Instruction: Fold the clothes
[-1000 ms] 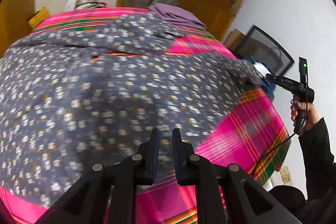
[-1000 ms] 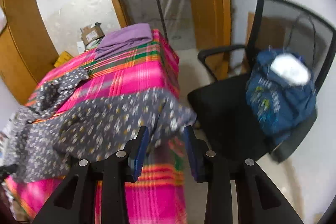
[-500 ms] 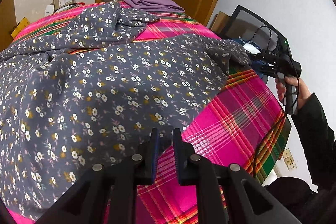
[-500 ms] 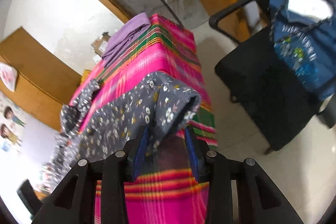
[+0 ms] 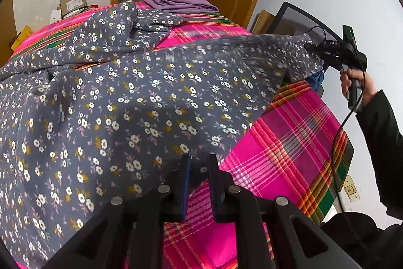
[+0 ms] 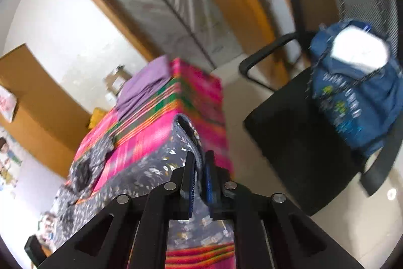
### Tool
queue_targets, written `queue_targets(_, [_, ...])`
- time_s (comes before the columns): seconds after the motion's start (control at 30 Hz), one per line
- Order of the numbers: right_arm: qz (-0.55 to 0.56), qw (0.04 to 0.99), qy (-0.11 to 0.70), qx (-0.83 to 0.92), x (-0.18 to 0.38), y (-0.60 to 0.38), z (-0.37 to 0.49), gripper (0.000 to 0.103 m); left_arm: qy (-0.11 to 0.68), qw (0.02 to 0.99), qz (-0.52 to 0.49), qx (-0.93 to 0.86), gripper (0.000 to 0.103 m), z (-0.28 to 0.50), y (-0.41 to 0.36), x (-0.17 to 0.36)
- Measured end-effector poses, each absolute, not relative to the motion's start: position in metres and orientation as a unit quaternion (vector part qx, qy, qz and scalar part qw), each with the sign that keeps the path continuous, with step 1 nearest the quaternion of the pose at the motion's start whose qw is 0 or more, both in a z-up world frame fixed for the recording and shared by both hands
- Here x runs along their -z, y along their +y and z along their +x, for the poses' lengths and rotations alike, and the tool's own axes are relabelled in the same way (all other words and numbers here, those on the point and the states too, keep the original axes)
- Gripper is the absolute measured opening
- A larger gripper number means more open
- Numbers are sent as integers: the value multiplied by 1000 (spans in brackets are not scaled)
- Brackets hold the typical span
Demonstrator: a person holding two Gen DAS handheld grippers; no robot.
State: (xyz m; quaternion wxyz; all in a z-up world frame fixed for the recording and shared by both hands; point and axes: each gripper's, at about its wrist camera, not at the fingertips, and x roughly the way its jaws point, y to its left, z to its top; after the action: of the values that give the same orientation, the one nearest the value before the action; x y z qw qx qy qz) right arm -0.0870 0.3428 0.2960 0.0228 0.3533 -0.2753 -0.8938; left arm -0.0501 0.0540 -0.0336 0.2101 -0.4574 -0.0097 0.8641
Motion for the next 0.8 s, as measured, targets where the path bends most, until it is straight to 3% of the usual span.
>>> queue_targets(0.17, [372,1,-266,889,-284,343,-76,36,-9,213,-455,-864,13,-52,57,33])
queue_targets(0.43, [401,28,-310,862,-247,324,-31,38,4,222,-451,-865,18,-53,64,34])
queue_targets(0.53, [397,87,-243,881,-258,283,-21,38,6,223,-448,-866,18,-53,65,34])
queue_targets(0.7, [374,144,2,916,-281,190,-14,38,11,222,-443,-869,18,-53,67,34])
queue_targets(0.8, [365,166,97,911,-281,155,-17,37,14,220,-440,-871,18,-51,67,34])
